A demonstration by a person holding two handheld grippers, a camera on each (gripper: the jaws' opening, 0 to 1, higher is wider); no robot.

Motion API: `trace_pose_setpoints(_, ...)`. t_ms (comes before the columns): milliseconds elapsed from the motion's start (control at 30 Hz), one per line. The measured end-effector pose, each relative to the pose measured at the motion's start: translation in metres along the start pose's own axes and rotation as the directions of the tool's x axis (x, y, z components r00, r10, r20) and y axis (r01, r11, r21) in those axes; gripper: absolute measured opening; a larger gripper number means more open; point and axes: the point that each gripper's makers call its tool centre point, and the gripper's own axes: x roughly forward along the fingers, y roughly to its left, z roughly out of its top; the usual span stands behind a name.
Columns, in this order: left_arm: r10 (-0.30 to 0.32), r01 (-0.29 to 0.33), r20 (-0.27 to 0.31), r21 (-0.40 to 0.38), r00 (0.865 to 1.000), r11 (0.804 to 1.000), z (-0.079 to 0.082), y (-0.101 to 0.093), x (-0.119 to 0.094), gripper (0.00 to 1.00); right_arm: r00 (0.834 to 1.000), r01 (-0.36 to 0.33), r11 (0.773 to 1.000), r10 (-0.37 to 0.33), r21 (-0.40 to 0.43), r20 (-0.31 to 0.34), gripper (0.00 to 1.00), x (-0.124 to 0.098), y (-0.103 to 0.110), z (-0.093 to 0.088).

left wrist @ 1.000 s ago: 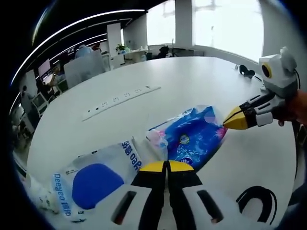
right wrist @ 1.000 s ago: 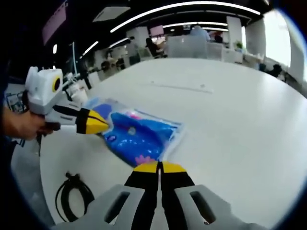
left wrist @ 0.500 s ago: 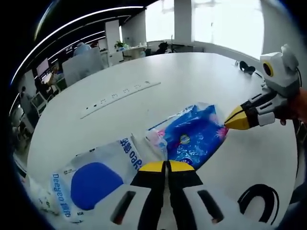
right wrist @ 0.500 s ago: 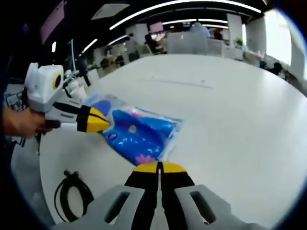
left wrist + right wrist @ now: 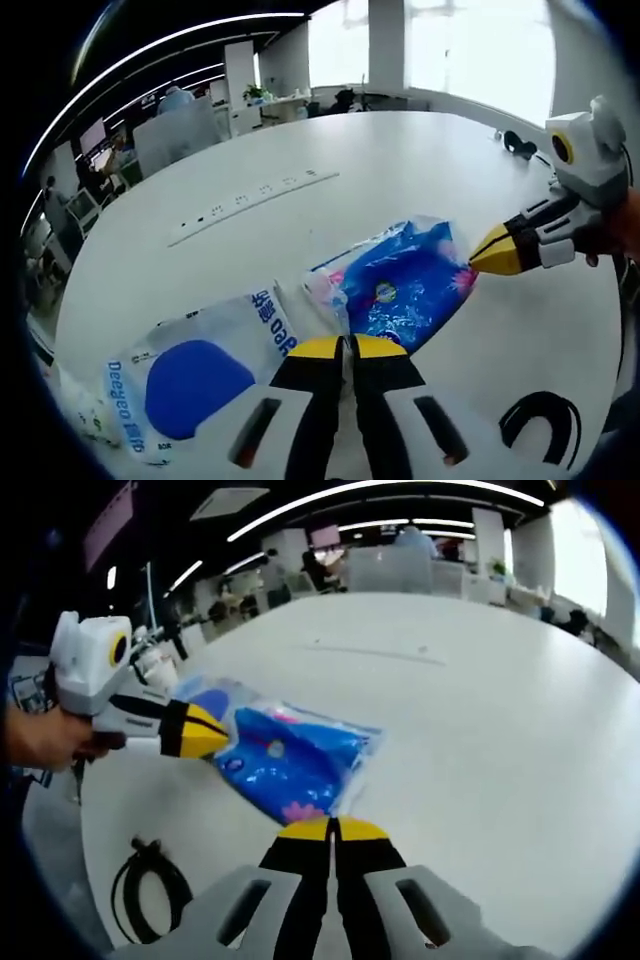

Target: Arrange the tabletop items into an orderly group along one side of the table until the central work area is clear of visible clutter.

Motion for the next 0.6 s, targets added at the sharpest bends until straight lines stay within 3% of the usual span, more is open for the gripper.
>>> trace_pose_setpoints(200,0.002,-0.002,-0.002,0.001,1.0,1.0,-0.0001,0.0003,-0.0008,0.05,1.0,0.004,1.0,-0.003,-0.006,0.006,0.0,-0.0002,0.0,-0.0003)
trace_pose_setpoints(600,0.034,-0.034,0.011,0.001,0.999,0.999,0.001,0.0013,-0.0058,0.28,0.999,0.013,1.0,-0.013,0.011,0.04,0.14,-0.0046,-0.0026,0.0045)
